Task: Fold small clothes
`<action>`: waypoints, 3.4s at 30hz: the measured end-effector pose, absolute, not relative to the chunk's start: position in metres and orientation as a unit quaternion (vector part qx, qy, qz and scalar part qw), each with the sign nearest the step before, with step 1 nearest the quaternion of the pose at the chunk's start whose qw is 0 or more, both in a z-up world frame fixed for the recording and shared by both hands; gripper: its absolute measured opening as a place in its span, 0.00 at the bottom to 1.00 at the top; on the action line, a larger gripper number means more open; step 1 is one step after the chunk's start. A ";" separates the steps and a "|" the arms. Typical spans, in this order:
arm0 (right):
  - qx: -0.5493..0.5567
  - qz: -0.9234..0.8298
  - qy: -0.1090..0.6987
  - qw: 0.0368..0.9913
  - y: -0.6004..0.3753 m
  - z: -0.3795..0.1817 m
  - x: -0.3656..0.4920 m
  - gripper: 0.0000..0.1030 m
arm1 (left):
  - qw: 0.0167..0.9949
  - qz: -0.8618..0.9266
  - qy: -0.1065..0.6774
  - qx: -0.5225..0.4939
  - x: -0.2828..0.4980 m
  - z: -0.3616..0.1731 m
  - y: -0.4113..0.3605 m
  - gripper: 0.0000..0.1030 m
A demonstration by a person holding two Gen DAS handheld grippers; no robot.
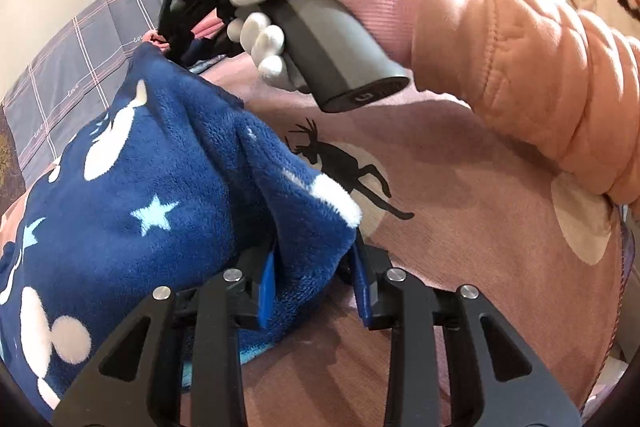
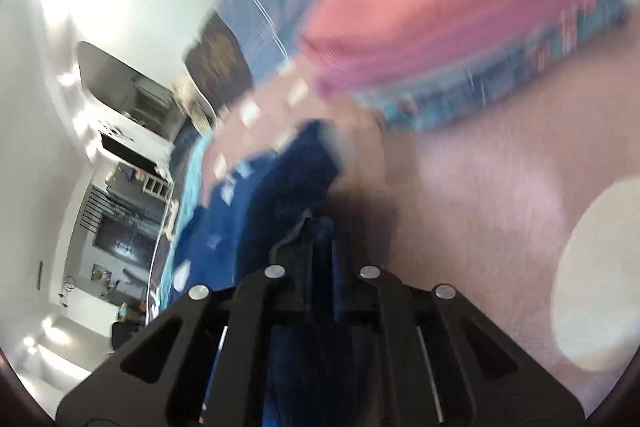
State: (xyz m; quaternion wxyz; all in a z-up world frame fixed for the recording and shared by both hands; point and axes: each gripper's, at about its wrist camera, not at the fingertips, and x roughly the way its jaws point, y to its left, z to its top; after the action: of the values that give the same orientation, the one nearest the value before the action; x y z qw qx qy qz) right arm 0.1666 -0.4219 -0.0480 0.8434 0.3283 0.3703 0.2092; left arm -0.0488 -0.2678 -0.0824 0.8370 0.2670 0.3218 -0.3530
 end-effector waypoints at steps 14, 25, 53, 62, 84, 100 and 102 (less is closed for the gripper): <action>0.261 0.230 0.462 0.816 -0.419 -0.049 0.148 0.56 | 0.838 -0.349 0.313 0.279 -0.061 -0.084 -0.280 0.36; 0.265 0.182 0.446 0.835 -0.405 -0.076 0.153 0.15 | 0.837 -0.345 0.312 0.288 -0.066 -0.086 -0.287 0.39; 0.115 0.163 0.367 0.908 -0.291 0.035 0.059 0.28 | 0.939 -0.148 0.301 -0.078 -0.057 -0.024 0.079 0.42; 0.041 0.251 0.398 0.881 -0.107 0.044 0.108 0.32 | 0.912 -0.204 0.331 -0.133 -0.014 -0.037 0.145 0.42; -0.222 0.083 0.496 0.835 0.095 -0.032 0.243 0.49 | 0.846 -0.319 0.364 -0.222 0.037 -0.070 0.153 0.23; -0.108 0.150 0.456 0.871 0.067 -0.027 0.244 0.47 | 0.858 -0.295 0.374 -0.192 0.006 -0.073 0.164 0.15; -0.110 0.146 0.419 0.889 0.058 0.000 0.231 0.46 | 0.861 -0.293 0.373 -0.186 0.003 -0.069 0.165 0.15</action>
State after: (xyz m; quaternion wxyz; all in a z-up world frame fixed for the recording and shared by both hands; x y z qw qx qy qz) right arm 0.2307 0.0582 0.0005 0.8893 -0.1101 0.4190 0.1464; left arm 0.0027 0.1647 -0.0694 0.8608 -0.1855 0.3727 -0.2926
